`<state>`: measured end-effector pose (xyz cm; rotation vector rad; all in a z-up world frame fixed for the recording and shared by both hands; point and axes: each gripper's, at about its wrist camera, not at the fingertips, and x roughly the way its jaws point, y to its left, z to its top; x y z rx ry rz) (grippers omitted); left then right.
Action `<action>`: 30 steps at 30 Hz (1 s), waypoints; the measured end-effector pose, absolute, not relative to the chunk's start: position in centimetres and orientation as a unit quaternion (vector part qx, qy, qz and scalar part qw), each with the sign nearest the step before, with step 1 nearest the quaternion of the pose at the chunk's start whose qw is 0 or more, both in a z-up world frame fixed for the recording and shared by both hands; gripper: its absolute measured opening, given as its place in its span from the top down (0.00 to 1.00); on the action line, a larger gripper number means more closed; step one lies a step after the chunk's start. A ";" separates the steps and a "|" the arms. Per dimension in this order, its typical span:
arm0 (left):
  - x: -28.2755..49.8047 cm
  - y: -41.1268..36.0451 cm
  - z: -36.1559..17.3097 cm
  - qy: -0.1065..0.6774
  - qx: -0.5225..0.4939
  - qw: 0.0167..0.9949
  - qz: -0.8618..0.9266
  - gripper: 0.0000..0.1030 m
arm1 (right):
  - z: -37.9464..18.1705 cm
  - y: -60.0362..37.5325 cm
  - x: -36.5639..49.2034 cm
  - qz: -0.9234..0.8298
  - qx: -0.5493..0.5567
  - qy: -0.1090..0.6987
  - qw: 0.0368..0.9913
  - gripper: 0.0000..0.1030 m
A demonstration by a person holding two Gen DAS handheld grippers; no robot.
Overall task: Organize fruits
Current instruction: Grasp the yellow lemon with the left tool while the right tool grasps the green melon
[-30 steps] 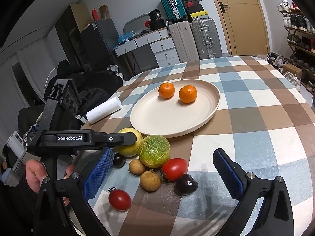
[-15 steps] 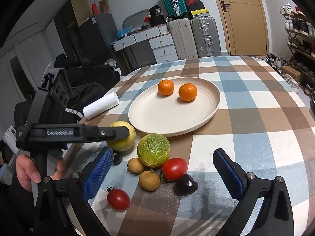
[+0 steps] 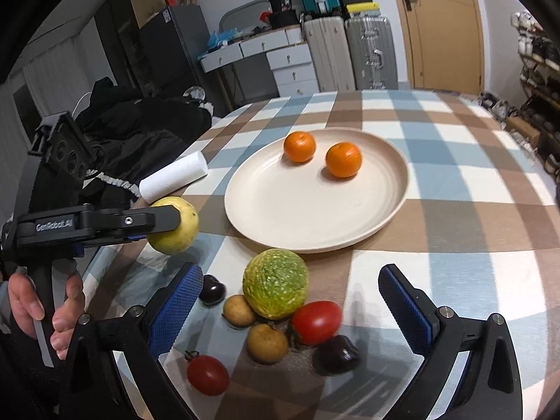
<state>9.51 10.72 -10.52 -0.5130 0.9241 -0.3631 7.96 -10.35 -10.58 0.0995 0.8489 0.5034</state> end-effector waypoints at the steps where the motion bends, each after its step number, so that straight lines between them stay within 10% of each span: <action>1: 9.4 10.9 -10.6 0.438 -0.245 0.848 -0.171 0.56 | -10.7 -10.2 8.2 0.244 0.048 0.411 0.877 0.01; 8: 9.0 11.7 -10.7 0.439 -0.247 0.849 -0.161 0.56 | -11.6 -9.2 9.4 0.252 0.063 0.439 0.860 0.04; 20: 8.8 11.8 -10.8 0.441 -0.244 0.850 -0.156 0.56 | -12.2 -9.2 9.6 0.256 0.074 0.456 0.849 0.54; 30: 8.8 11.2 -10.2 0.442 -0.233 0.853 -0.148 0.56 | -11.1 -9.7 8.5 0.276 0.084 0.422 0.859 0.55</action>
